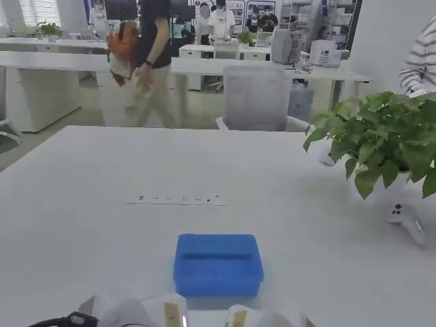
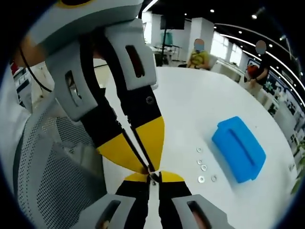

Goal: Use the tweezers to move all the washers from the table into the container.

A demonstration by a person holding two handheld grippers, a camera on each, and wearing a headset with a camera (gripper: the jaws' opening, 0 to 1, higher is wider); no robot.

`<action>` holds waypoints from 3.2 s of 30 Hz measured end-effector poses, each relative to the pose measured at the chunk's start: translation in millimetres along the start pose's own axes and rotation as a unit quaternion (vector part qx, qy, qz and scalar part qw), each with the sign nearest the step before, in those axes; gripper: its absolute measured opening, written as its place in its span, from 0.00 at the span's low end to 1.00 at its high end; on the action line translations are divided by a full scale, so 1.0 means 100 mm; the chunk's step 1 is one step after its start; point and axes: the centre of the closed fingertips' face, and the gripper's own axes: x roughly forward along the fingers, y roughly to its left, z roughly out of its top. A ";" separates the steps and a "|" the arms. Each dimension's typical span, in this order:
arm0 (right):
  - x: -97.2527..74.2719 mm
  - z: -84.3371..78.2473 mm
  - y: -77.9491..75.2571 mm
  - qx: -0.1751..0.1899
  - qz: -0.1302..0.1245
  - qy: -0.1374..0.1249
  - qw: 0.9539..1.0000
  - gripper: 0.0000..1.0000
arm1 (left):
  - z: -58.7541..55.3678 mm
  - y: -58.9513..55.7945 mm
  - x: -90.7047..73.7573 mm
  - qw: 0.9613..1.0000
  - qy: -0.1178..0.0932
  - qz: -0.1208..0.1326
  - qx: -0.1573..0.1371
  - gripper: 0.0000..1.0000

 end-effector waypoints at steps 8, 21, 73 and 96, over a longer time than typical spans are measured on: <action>-0.01 -0.01 0.07 0.021 -0.001 -0.015 1.000 0.01 | 0.02 -0.03 -0.08 0.999 -0.014 0.030 -0.019 0.00; -0.07 -0.01 -0.13 0.064 -0.030 -0.034 0.997 0.01 | -0.37 0.09 -0.53 0.953 -0.088 0.157 -0.244 0.22; 0.43 0.49 -1.14 0.103 -0.024 -0.077 0.991 0.02 | -1.09 0.40 -0.76 0.888 -0.062 0.356 -0.284 0.78; 0.49 0.52 -1.06 0.054 -0.051 -0.055 0.996 0.01 | -1.13 0.44 -0.83 0.877 -0.065 0.370 -0.299 0.80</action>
